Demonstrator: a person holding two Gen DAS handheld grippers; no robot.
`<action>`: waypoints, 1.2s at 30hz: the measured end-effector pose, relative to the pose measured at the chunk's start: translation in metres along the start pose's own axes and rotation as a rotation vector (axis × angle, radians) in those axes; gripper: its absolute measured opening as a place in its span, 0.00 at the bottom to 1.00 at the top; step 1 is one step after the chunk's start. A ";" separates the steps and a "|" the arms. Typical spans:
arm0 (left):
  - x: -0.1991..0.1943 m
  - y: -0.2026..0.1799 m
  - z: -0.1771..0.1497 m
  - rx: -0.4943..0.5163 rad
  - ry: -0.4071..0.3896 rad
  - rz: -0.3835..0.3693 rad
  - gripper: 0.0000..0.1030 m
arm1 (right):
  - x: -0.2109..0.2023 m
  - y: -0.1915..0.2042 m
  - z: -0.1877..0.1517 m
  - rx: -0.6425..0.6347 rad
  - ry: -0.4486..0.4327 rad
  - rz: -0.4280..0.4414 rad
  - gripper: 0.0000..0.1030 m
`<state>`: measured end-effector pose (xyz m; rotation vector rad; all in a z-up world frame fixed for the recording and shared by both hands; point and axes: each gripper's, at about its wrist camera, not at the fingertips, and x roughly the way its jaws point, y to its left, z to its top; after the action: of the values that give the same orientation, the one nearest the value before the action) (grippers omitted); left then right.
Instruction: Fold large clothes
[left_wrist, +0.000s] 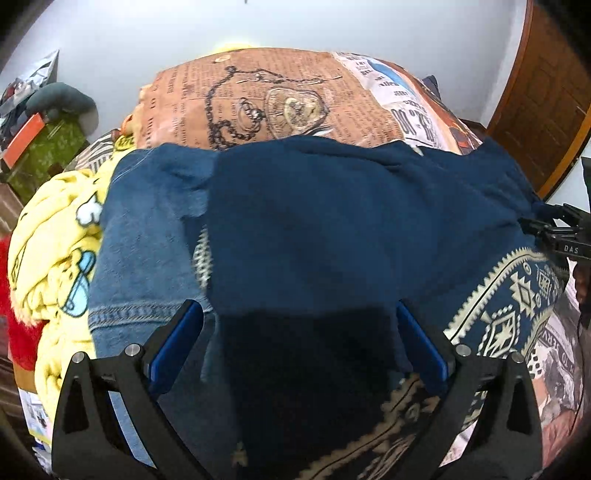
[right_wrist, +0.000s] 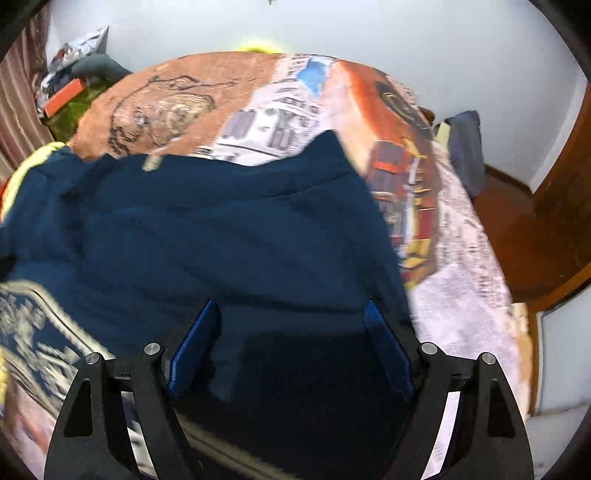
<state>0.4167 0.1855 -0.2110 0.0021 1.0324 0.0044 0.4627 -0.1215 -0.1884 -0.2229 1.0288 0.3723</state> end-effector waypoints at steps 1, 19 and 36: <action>-0.003 0.002 -0.003 -0.009 -0.002 0.005 1.00 | 0.000 -0.006 -0.002 0.011 0.000 -0.003 0.75; -0.090 0.055 -0.047 -0.162 -0.109 0.218 1.00 | -0.057 -0.048 -0.045 0.190 -0.007 0.006 0.82; -0.068 0.011 -0.119 -0.449 -0.193 -0.206 0.98 | -0.087 0.019 -0.060 0.126 -0.049 0.186 0.82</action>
<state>0.2798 0.1964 -0.2129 -0.5027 0.8170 0.0476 0.3675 -0.1424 -0.1432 -0.0049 1.0231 0.4769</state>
